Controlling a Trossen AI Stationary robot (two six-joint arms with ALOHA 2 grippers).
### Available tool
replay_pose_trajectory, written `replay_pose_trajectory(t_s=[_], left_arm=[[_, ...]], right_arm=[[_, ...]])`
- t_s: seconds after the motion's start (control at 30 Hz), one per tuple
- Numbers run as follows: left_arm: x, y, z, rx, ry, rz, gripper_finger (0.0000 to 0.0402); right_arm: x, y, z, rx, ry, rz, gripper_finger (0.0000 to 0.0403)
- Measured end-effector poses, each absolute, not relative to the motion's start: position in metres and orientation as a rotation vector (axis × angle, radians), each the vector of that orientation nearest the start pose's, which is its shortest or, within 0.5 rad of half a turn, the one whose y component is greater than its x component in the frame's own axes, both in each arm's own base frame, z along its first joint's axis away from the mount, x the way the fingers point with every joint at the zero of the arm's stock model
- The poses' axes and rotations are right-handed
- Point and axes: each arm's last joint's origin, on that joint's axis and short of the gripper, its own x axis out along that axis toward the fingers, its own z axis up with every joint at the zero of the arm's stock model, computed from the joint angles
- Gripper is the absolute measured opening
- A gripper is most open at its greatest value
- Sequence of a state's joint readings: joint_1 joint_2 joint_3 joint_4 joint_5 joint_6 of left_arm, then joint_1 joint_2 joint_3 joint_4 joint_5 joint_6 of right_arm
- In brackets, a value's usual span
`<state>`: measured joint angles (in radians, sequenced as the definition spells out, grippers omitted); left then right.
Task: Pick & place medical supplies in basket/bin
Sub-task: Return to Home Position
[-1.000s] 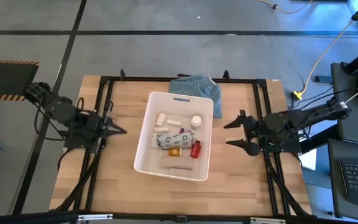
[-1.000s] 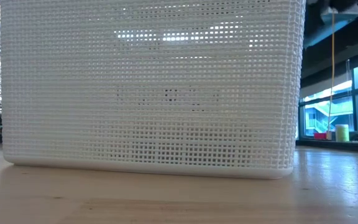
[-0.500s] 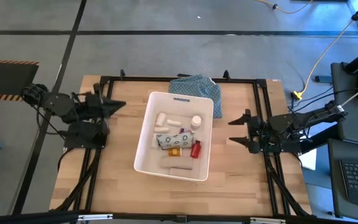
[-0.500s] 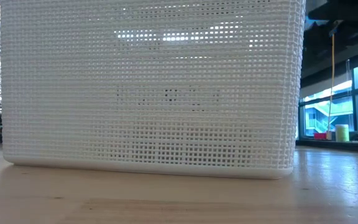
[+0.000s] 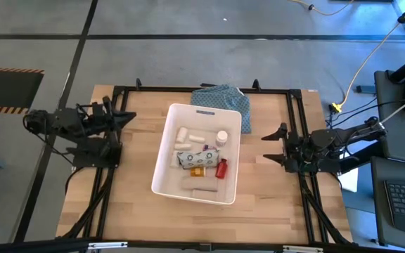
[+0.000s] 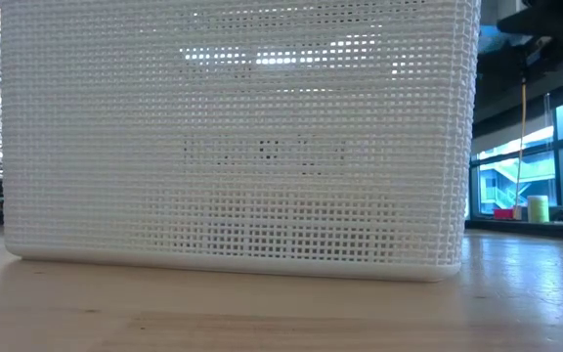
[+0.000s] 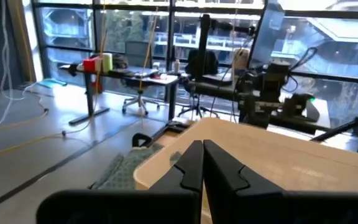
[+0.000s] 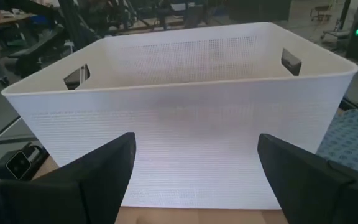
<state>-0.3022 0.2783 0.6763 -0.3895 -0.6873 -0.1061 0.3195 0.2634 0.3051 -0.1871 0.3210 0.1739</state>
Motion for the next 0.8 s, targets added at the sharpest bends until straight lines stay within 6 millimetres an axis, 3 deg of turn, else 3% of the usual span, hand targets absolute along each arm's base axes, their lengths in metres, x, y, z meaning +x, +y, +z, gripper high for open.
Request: replay_pose_trajectory(t_s=[0.37, 0.6, 0.8], left_arm=[[0.059, 0.001, 0.270, -0.129, -0.083, 0.328, 0.0004], [0.064, 0.000, 0.245, -0.137, -0.100, 0.334, 0.0004], [0.071, -0.002, 0.226, -0.144, -0.049, 0.344, 0.0004]], right_arm=[[0.091, 0.020, 0.199, 0.128, 0.078, -0.008, 0.0338], [0.090, 0.020, 0.175, 0.112, 0.041, -0.013, 0.0338], [0.091, 0.019, 0.176, 0.095, 0.011, -0.032, 0.0338]])
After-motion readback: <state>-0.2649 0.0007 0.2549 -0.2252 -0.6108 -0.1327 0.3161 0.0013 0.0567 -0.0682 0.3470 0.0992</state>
